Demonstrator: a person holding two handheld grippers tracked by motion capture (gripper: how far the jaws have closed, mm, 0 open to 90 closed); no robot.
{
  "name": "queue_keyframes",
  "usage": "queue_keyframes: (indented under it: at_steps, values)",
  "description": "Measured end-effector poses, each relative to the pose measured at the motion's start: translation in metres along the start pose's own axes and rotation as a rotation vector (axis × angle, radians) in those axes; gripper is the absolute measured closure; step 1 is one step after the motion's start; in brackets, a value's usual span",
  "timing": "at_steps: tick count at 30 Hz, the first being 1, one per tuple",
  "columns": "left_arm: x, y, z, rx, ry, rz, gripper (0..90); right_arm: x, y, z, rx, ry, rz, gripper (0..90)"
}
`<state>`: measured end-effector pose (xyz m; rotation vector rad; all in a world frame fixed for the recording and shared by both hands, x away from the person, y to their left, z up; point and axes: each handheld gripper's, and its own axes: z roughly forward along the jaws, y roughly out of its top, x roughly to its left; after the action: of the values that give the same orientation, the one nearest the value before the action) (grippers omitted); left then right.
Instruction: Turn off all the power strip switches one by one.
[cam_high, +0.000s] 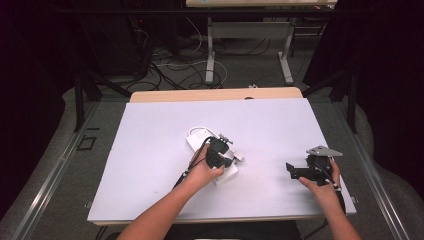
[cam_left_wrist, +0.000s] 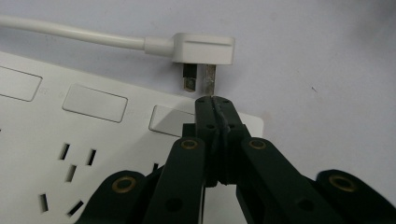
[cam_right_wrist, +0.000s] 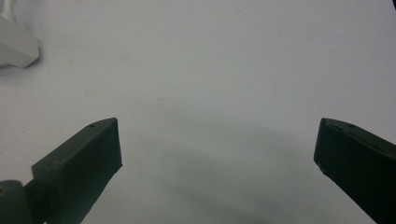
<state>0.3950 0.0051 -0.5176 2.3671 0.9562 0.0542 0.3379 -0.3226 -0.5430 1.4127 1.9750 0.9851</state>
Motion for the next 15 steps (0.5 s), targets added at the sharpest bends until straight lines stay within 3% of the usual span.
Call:
queue_keyframes:
  at_steps: [15]
  values:
    - [0.005,-0.001,-0.012,-0.04,0.003,-0.034,90.0,0.0,0.0,0.0,0.001,0.001,0.004,0.1]
